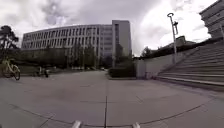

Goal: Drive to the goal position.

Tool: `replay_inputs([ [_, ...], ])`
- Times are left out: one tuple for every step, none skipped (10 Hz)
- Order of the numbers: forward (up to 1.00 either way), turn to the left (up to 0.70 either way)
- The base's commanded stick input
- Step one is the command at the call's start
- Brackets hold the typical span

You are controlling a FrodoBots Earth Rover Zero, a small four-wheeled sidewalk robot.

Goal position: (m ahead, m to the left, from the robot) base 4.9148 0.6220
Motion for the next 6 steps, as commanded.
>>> replay_inputs([
  [0.7, 0.0],
  [0.7, 0.0],
  [0.7, 0.0],
  [0.7, 0.0],
  [0.7, 0.2],
  [0.7, 0.29],
])
